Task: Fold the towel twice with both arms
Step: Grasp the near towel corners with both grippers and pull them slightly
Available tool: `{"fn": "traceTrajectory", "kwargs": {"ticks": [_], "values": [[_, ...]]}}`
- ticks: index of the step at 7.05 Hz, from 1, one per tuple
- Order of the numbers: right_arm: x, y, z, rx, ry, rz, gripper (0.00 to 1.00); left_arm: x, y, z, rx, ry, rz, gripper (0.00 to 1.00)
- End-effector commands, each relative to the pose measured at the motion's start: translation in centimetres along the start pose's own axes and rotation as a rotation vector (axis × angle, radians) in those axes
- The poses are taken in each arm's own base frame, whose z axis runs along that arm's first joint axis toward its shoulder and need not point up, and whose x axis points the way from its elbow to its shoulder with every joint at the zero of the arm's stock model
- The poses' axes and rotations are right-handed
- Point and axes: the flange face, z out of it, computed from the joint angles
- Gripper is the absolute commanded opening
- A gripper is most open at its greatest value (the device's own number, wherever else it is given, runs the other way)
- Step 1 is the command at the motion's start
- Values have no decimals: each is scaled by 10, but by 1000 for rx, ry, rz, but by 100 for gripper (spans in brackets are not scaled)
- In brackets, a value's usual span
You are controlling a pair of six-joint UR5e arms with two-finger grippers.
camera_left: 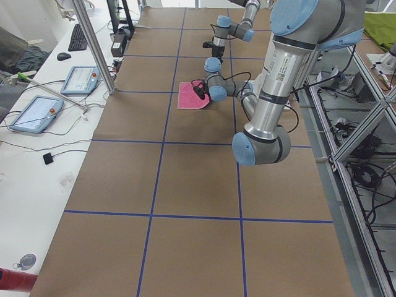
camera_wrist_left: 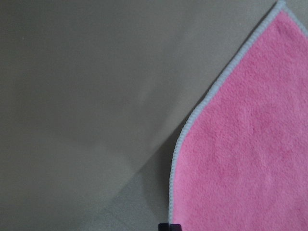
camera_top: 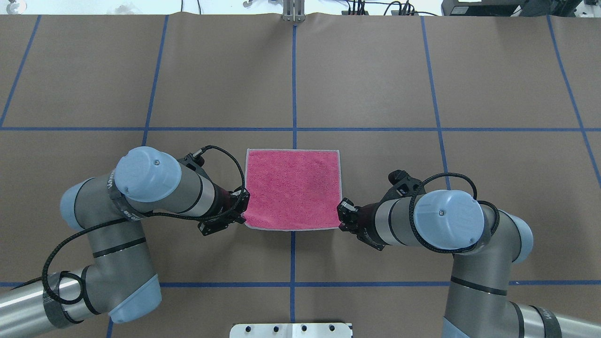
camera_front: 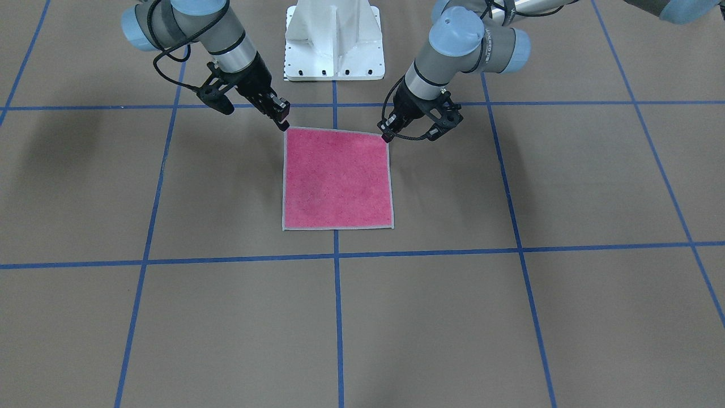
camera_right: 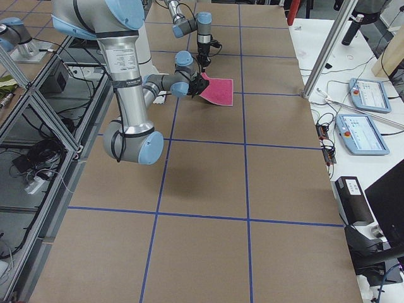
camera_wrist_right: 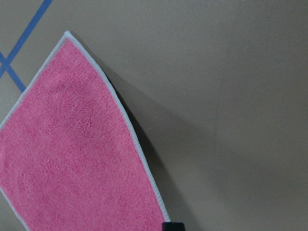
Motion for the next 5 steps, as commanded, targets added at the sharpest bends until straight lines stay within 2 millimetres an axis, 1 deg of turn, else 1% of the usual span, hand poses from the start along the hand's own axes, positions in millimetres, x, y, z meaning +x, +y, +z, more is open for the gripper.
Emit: {"fn": "traceTrajectory", "kwargs": {"ticks": [1, 3, 4, 5], "values": [[3, 10, 0, -12, 1, -5, 0, 0, 4, 0, -5, 1, 3, 0], [3, 10, 3, -14, 7, -6, 0, 5, 9, -6, -13, 16, 10, 0], [0, 1, 1, -1, 3, 1, 0, 7, 10, -8, -13, 21, 9, 0], [-10, -12, 3, 19, -6, 14, 0, 9, 7, -6, -1, 25, 7, 0]]}}
